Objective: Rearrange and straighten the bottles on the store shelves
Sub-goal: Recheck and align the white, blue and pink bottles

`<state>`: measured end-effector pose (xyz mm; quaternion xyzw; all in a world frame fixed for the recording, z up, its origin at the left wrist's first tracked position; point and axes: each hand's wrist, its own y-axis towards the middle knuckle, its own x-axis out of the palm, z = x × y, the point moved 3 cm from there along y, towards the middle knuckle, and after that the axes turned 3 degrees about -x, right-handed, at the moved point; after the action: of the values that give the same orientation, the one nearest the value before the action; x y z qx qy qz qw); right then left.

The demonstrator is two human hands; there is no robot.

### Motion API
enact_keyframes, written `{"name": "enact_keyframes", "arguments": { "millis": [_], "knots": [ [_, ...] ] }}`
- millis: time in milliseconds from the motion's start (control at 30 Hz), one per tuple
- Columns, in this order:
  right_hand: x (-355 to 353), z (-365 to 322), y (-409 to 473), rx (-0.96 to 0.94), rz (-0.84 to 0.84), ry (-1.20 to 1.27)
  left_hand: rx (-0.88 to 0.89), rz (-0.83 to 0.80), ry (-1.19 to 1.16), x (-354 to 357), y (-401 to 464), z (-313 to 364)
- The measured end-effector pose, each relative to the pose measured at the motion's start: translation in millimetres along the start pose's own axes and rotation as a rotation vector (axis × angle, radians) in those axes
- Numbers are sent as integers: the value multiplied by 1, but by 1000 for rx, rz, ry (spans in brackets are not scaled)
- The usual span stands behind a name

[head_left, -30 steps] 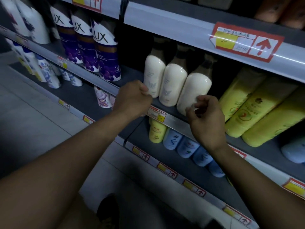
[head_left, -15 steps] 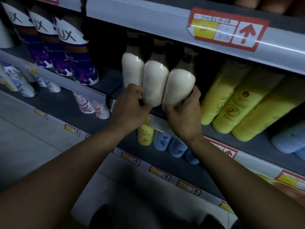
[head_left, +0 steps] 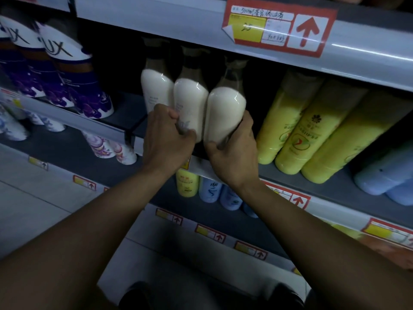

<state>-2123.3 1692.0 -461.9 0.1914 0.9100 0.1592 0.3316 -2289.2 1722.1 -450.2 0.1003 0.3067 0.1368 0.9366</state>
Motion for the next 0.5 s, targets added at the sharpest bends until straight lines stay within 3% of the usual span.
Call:
{"name": "enact_keyframes", "arguments": {
  "millis": [500],
  "knots": [
    [5, 4, -2, 39, 2, -49, 30, 45, -60, 5, -2, -3]
  ]
}}
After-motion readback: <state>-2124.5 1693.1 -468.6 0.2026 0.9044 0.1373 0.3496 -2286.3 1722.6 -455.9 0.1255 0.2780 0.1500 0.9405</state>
